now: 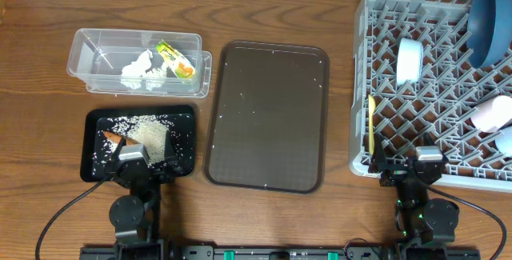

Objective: Sort waste into correct bins and load items into the dishwasher rack

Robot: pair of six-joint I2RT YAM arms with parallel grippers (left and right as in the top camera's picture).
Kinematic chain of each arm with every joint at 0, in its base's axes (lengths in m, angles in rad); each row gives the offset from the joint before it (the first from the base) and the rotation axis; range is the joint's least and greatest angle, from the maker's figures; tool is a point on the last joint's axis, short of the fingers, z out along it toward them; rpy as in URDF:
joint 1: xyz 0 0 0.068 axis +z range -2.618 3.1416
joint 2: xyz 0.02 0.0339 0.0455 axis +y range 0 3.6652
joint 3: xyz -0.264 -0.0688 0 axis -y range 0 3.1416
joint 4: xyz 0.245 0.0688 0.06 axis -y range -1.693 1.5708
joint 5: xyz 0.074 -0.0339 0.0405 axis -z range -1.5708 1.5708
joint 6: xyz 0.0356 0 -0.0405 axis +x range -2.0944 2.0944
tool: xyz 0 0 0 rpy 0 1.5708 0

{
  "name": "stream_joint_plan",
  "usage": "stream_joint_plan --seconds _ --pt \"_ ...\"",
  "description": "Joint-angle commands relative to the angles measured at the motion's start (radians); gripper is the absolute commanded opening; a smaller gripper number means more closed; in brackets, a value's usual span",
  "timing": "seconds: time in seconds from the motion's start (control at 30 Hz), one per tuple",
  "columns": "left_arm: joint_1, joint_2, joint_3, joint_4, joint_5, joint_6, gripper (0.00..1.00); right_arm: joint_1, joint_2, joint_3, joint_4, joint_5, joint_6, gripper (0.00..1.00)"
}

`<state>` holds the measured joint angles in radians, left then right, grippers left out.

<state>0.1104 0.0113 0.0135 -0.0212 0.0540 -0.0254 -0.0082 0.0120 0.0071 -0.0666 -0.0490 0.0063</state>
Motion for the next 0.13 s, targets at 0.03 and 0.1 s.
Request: stream_joint_plan --seconds 0.03,0.1 --pt "0.0 -0.007 -0.01 -0.045 0.012 -0.001 0.98 0.009 -0.006 -0.002 -0.004 -0.003 -0.014 0.99" --pt "0.0 -0.007 -0.01 -0.045 0.012 -0.001 0.98 0.009 -0.006 -0.002 -0.004 -0.004 -0.014 0.99"
